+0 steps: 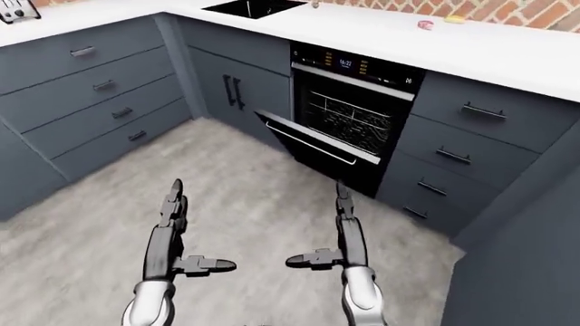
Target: Close the dishwasher door
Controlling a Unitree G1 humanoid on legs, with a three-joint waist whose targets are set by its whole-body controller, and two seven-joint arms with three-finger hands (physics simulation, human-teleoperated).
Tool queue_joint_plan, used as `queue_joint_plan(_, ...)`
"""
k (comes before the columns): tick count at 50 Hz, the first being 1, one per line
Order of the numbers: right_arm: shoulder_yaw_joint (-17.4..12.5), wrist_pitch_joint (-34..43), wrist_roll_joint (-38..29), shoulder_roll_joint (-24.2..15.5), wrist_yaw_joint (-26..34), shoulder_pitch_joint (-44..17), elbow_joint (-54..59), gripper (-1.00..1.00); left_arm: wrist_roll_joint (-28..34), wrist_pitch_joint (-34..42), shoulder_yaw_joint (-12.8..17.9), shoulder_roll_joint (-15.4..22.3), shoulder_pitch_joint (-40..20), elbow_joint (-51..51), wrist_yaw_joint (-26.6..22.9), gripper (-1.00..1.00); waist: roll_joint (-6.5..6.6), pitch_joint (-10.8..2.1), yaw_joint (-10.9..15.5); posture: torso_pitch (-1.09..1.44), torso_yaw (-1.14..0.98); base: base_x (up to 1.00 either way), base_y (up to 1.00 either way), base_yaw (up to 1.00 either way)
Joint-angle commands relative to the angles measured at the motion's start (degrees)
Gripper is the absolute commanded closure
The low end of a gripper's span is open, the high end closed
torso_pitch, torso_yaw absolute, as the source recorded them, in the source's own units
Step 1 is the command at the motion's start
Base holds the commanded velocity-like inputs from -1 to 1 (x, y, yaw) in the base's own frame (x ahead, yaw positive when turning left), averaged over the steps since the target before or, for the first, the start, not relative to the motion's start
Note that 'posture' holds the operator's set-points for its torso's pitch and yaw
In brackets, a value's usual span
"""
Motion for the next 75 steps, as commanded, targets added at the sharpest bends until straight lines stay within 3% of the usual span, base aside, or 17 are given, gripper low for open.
queue_joint_plan(1,-0.1,-1.6,0.1,-0.4,0.1,-0.6,-2.3,-1.00,0.0,-1.3,-0.1,-0.2,-0.4,-2.4,0.3,-1.00,0.51,-1.00,0.1,0.00,0.00,0.00,0.00,0.59)
queue_joint_plan(10,-0.1,-1.3,0.1,-0.3,0.1,-0.8,-2.0,-1.00,-0.1,-1.1,-0.1,-0.2,-0.1,-3.1,0.2,-1.00,-4.42,-0.18,0.3,0.00,0.00,0.00,0.00,0.58)
queue_joint_plan(14,-0.1,-1.5,0.1,-0.3,0.0,-0.9,-1.7,-1.00,-0.1,-1.1,-0.1,-0.2,0.0,-3.2,0.1,-1.00,-9.32,-0.78,-0.4,0.00,0.00,0.00,0.00,0.58)
queue_joint_plan(15,0.0,-1.5,0.0,-0.3,0.1,-0.9,-1.5,-1.00,-0.1,-1.1,-0.1,-0.2,0.0,-3.3,0.1,-1.00,-6.81,-0.35,-0.8,0.00,0.00,0.00,0.00,0.59)
queue_joint_plan(19,0.1,-1.3,0.0,-0.3,0.1,-0.8,-1.6,-1.00,-0.1,-1.2,-0.2,-0.2,0.2,-3.3,0.1,-1.00,-7.14,-1.03,-0.2,0.00,0.00,0.00,0.00,0.58)
queue_joint_plan(26,0.1,-1.1,0.0,-0.3,0.3,-0.8,-1.8,-1.00,0.0,-0.9,-0.3,-0.2,0.8,-4.3,0.0,-1.00,-1.68,-0.26,-0.8,0.00,0.00,0.00,0.00,0.58)
queue_joint_plan(29,0.2,-1.0,-0.1,-0.3,0.2,-0.7,-1.9,-1.00,0.0,-0.9,-0.3,-0.2,0.7,-4.3,0.0,-1.00,1.70,-1.92,-0.5,0.00,0.00,0.00,0.00,0.58)
queue_joint_plan(40,0.3,-0.9,-0.1,-0.2,0.3,-0.7,-1.8,-1.00,0.0,-0.8,-0.4,-0.2,0.8,-4.5,0.0,-1.00,-5.04,-0.16,0.2,0.00,0.00,0.00,0.00,0.58)
queue_joint_plan(43,0.1,-0.6,0.1,-0.3,0.5,-0.3,-2.6,-1.00,0.1,-0.9,-0.5,-0.2,0.8,-4.3,0.1,-1.00,-10.03,-1.45,-0.4,0.00,0.00,0.00,0.00,0.59)
queue_joint_plan(44,0.2,-0.4,0.0,-0.3,0.4,-0.3,-2.9,-1.00,0.1,-0.9,-0.6,-0.2,0.9,-4.3,0.1,-1.00,-6.88,-0.45,-1.1,0.00,0.00,0.00,0.00,0.59)
queue_joint_plan(49,0.2,-0.4,0.0,-0.3,0.5,-0.5,-2.6,-1.00,0.1,-0.7,-0.6,-0.2,0.8,-4.4,0.1,-1.00,-6.63,-0.82,-0.4,0.00,0.00,0.00,0.00,0.58)
queue_joint_plan(55,0.1,-0.5,0.0,-0.3,0.6,-0.5,-2.5,-1.00,0.0,-0.5,-0.6,-0.2,1.1,-5.1,0.0,-1.00,-1.90,-0.19,-0.8,0.00,0.00,0.00,0.00,0.58)
queue_joint_plan(58,0.2,-0.4,-0.1,-0.3,0.5,-0.4,-2.6,-1.00,0.0,-0.5,-0.6,-0.2,1.3,-5.4,0.0,-1.00,1.61,-1.75,-0.7,0.00,0.00,0.00,0.00,0.58)
queue_joint_plan(69,0.4,-0.5,-0.2,-0.2,0.4,-0.5,-2.4,-1.00,-0.3,-0.2,-0.3,-0.1,1.2,-5.9,-0.3,-1.00,-4.93,-0.11,0.2,0.00,0.00,0.00,0.00,0.58)
queue_joint_plan(72,0.4,-0.6,-0.3,-0.2,0.4,-0.6,-2.2,-1.00,-0.3,-0.2,-0.2,-0.1,1.2,-5.9,-0.3,-1.00,-9.78,-1.36,-0.3,0.00,0.00,0.00,0.00,0.58)
queue_joint_plan(73,0.4,-0.6,-0.2,-0.3,0.4,-0.6,-2.2,-1.00,-0.4,-0.2,-0.2,-0.1,1.1,-5.9,-0.3,-1.00,-6.93,-0.63,-0.9,0.00,0.00,0.00,0.00,0.59)
queue_joint_plan(75,0.4,-0.6,-0.3,-0.2,0.4,-0.5,-2.2,-1.00,-0.3,-0.2,-0.1,-0.1,1.1,-5.9,-0.3,-1.00,-7.83,-0.46,-0.4,0.00,0.00,0.00,0.00,0.58)
